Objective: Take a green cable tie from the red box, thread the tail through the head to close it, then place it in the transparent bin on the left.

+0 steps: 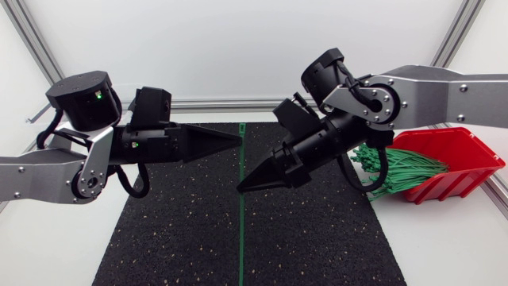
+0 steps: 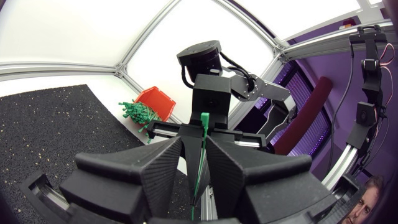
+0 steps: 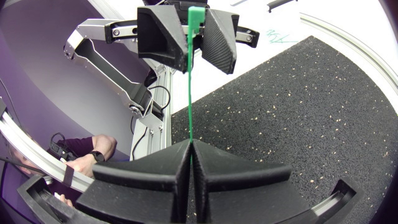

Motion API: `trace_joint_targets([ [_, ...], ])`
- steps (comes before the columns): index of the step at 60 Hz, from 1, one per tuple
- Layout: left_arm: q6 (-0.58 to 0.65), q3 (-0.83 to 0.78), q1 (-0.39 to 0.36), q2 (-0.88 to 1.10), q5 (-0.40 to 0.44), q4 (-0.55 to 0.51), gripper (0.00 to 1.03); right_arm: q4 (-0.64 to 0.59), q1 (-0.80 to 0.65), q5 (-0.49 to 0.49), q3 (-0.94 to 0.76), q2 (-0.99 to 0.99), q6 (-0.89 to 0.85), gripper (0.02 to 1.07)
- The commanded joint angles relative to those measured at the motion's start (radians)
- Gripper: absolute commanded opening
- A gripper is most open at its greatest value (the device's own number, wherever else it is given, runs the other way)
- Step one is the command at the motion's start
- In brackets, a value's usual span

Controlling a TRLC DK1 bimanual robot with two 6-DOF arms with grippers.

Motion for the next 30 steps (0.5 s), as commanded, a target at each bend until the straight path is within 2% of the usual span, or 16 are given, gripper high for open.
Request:
trace_joint_targets([
  [1, -0.022, 0.030, -0.001, -0.021, 0.008, 0.017, 0.29, 0.006, -0.003, 0.000, -0.007, 0.018, 0.011, 0.08],
  [15, -0.017, 0.022, -0.025, -0.022, 0.011, 0.017, 0.28, 0.006, 0.000, 0.000, -0.007, 0.021, 0.011, 0.08],
  [18, -0.015, 0.022, -0.030, -0.021, 0.011, 0.017, 0.23, 0.006, 0.003, 0.000, -0.007, 0.021, 0.011, 0.08],
  [30, -0.015, 0.024, -0.030, -0.021, 0.016, 0.017, 0.23, 0.006, 0.006, 0.001, -0.008, 0.024, 0.011, 0.08],
])
